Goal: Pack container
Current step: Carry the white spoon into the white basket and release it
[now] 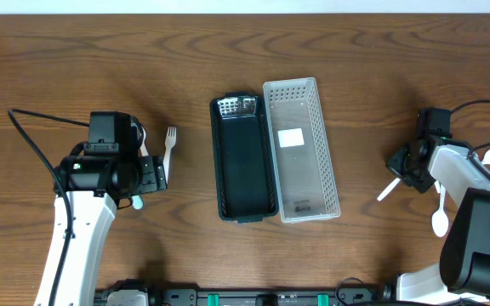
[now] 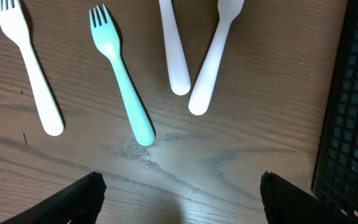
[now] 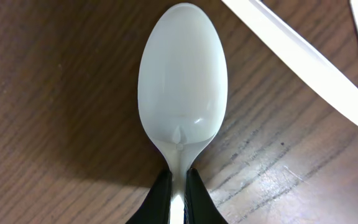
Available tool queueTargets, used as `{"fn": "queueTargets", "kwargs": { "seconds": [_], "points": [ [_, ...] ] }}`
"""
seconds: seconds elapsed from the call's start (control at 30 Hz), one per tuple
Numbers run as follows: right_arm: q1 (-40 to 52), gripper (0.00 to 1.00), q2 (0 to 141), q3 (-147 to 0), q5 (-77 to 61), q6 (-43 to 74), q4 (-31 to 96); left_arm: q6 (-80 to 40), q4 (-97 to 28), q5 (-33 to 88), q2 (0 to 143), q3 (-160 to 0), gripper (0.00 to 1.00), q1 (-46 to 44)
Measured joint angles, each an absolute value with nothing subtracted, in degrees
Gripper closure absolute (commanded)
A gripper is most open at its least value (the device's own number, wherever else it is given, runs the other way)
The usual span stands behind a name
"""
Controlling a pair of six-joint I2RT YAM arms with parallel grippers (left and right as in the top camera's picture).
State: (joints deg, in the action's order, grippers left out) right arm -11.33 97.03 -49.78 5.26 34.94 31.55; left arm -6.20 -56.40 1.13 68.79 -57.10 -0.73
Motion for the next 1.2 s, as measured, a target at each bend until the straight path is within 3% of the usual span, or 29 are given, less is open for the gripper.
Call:
{"fn": "queueTargets", "kwargs": {
  "seconds": [0.27, 0.47, 0.6, 0.9, 0.97, 1.03, 1.1, 1.2],
  "points": [
    [-4.89, 0.99, 94.21, -58.02, 0.16, 26.76, 36.86, -6.2, -56.42, 1.15, 68.79, -57.1, 0.17, -0.75],
    [7.57, 0.99, 88.99, -72.97, -2.87, 16.56, 42.5, -6.2, -56.4, 1.13, 68.79, -57.1, 0.17, -0.75],
    [15.73, 0.99, 88.14, -75.4, -3.95, 12.25, 42.48, -6.2, -56.4, 1.15, 68.79, -57.1, 0.17, -0.73],
    [23.24, 0.98, 99.46, -75.35, -4.54, 10.44, 42.54, -6.2, -56.4, 1.13, 68.79, -57.1, 0.17, -0.73],
    [23.77, 0.91, 102.54, -75.26, -4.51, 10.46, 42.13, -6.2, -56.4, 1.15, 68.79, -57.1, 0.17, -0.73],
    [23.92, 0.68, 104.2, -75.18, -4.51, 10.44, 42.02, -6.2, -56.4, 1.13, 68.79, -57.1, 0.17, -0.73],
    [23.92, 0.53, 104.64, -75.16, -4.47, 10.74, 41.63, -6.2, -56.4, 1.13, 68.79, -57.1, 0.17, -0.73],
    [23.92, 0.52, 104.29, -75.2, -4.49, 10.2, 40.82, -6.2, -56.4, 1.13, 68.79, -57.1, 0.17, -0.73]
  ]
}}
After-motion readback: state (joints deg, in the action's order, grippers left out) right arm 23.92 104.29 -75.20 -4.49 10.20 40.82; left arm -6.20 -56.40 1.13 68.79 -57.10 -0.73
